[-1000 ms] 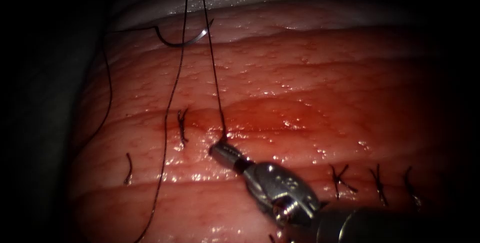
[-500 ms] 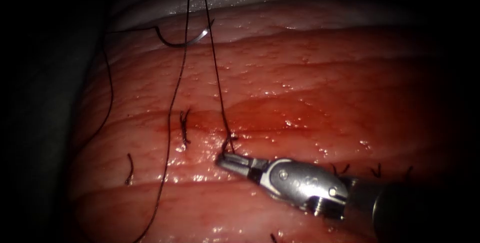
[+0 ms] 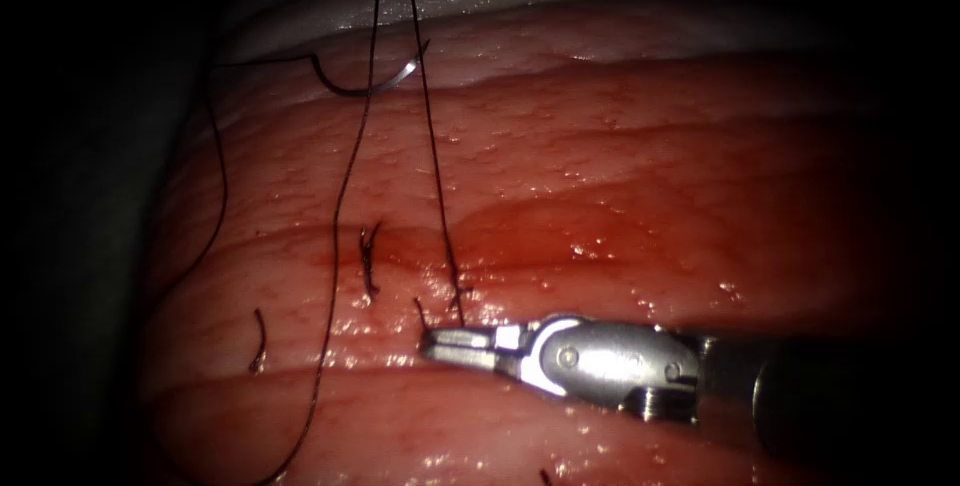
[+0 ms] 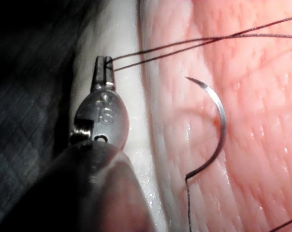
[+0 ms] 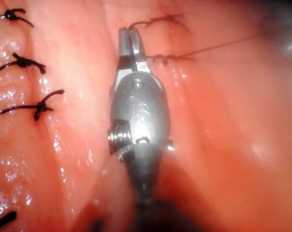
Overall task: Wound Closure
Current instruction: Secure the thread by pulling the left arm up and the right arm down, then using the left grasper, loop the suture a single time around the right grasper clockwise.
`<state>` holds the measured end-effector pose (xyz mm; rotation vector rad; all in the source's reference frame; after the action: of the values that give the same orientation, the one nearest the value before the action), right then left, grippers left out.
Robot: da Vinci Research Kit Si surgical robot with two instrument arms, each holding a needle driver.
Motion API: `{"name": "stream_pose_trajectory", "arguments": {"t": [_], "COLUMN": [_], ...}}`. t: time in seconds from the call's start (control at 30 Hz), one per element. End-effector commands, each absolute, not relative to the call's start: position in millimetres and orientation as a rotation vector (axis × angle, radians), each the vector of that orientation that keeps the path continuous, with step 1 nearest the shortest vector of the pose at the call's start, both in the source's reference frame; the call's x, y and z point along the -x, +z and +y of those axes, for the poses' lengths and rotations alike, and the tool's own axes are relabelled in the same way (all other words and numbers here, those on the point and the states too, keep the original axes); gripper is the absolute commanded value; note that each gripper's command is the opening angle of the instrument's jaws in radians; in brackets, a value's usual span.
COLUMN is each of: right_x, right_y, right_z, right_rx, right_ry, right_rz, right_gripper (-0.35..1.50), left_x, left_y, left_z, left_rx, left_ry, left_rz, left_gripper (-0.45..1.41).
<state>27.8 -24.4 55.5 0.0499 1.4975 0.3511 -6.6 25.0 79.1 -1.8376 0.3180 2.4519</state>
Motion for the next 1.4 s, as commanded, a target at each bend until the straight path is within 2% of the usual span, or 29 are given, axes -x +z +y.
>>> {"name": "stream_pose_trajectory", "arguments": {"t": [0.03, 1.0, 1.37, 1.4], "right_x": [-28.5, -30.3, -30.5, -30.4], "right_y": [56.2, 57.5, 57.4, 57.4], "right_z": [-24.3, -28.8, -27.8, -27.6], "right_rx": [-0.040, -0.134, -0.053, -0.031], "right_ry": [0.344, 0.137, 0.224, 0.258], "right_rz": [1.498, 1.437, 1.439, 1.447], "right_gripper": [-0.35, -0.35, -0.35, -0.16], "left_x": [7.1, 7.0, 6.4, 6.4], "left_y": [79.5, 80.5, 80.0, 79.7], "left_z": [25.7, 30.8, 30.6, 30.3], "left_rx": [1.839, 1.788, 1.829, 1.849], "left_ry": [2.452, 2.377, 2.361, 2.345], "left_rz": [0.321, 0.421, 0.418, 0.403], "left_gripper": [-0.45, -0.45, -0.45, -0.45]}}
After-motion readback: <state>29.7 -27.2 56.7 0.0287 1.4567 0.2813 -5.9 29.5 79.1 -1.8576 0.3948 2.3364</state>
